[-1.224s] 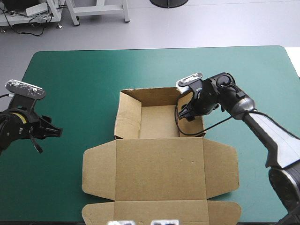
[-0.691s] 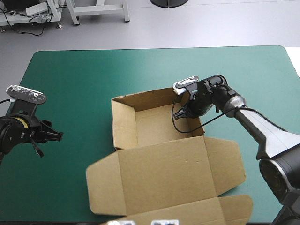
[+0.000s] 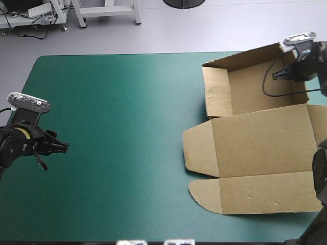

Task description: Fold the box

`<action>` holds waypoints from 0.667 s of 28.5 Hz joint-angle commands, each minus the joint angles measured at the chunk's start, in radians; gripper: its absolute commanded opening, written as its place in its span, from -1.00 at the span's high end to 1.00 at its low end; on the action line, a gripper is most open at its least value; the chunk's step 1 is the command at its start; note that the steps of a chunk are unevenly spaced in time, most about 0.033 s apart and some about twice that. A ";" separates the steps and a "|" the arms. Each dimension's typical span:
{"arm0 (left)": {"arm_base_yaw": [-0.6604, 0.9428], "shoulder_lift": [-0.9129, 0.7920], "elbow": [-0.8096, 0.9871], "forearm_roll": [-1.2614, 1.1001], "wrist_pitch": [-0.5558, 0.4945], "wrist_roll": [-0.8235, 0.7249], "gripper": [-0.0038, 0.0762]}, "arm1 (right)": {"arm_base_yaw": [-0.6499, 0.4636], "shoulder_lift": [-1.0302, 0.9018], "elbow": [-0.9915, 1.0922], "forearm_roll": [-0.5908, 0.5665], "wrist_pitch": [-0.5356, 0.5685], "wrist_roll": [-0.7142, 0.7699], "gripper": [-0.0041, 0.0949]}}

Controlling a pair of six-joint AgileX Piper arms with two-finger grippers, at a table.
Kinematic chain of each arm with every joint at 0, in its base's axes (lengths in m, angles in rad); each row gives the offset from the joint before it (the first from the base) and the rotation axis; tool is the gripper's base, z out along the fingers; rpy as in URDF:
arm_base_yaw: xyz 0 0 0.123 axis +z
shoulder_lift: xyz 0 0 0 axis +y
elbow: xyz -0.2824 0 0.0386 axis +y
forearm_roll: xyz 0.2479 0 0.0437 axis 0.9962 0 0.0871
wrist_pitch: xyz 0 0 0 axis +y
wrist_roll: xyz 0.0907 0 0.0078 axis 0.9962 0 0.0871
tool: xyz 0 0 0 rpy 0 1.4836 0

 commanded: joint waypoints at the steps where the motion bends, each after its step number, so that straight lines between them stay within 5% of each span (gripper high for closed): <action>1: 0.001 -0.015 -0.023 0.017 -0.053 -0.011 -0.11 | -0.113 0.004 -0.040 0.075 -0.035 -0.036 0.97; 15: 0.001 -0.015 -0.023 0.016 -0.055 -0.009 -0.11 | -0.180 0.208 -0.067 0.121 -0.048 -0.072 0.90; 17: 0.001 -0.015 -0.023 0.016 -0.055 -0.009 -0.11 | -0.180 0.206 -0.101 0.122 -0.003 -0.094 0.74; 19: 0.001 -0.015 -0.023 0.016 -0.055 -0.009 -0.11 | -0.180 0.206 -0.191 0.124 0.096 -0.121 0.27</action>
